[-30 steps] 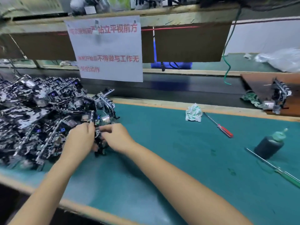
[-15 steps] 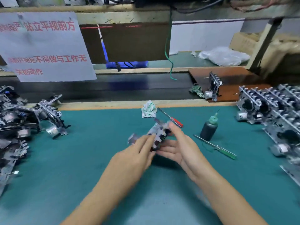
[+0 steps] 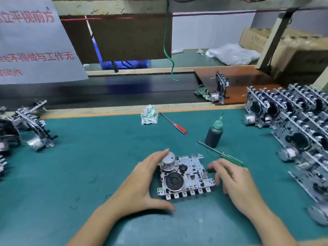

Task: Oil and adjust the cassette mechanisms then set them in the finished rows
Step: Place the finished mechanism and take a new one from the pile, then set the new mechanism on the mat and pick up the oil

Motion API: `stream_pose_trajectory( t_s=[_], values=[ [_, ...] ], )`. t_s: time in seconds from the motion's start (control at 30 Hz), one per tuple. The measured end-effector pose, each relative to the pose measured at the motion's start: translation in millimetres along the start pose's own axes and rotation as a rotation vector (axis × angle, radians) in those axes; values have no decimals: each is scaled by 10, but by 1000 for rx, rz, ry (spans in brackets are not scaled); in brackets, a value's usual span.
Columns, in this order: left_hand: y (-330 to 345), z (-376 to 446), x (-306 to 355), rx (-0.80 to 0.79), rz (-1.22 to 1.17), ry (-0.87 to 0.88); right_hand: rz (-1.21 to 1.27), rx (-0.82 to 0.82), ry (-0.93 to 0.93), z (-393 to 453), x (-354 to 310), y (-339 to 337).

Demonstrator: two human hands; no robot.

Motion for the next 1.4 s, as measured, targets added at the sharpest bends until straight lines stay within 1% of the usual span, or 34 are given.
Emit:
stream_pose_trajectory(
  t_s=[0.1,0.2,0.33,0.57,0.73,0.83,0.93,1.0,1.03,1.13,1.2,1.27,1.3,1.4],
  values=[
    [-21,16,-32,40,-7,-8,-150,63,-35,-27,36,35],
    [-34,12,-45,29,44,-14,-179,85,-31,-39,50,33],
    [-23,3,-44,26,33,-30,-261,103,-55,-56,-2,67],
    [-17,8,-47,37,-7,-59,-282,114,-60,-62,-21,67],
    [35,-35,-93,29,-83,-100,-298,131,-77,-71,-36,64],
    [56,-1,-51,37,-1,-120,-301,148,-81,-75,-37,67],
    [47,54,34,48,141,-69,-339,165,-81,-78,-41,69],
    [60,51,32,24,129,-60,-339,176,-89,-90,-46,66],
    [67,46,26,12,104,-54,-286,173,-94,-94,-55,56],
    [64,15,-25,10,30,-75,-64,103,-137,-123,-132,35],
    [53,-1,-50,26,-2,-92,-75,-30,-190,-133,-224,98],
    [55,-13,-63,30,-23,-96,-181,-197,-228,-147,-299,220],
    [54,-12,-64,30,-28,-95,-279,-261,-248,-151,-323,279],
    [63,9,-29,18,-33,-69,-629,-354,-330,-155,-388,429]
  ],
)
Point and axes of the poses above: each hand's wrist, its own z-axis towards the middle knuckle, its own y-axis out of the palm, x = y × z, the point moved 9 cm from there along z, towards the middle knuckle, and after that the axes turned 15 degrees about y, right-handed, at the moved point
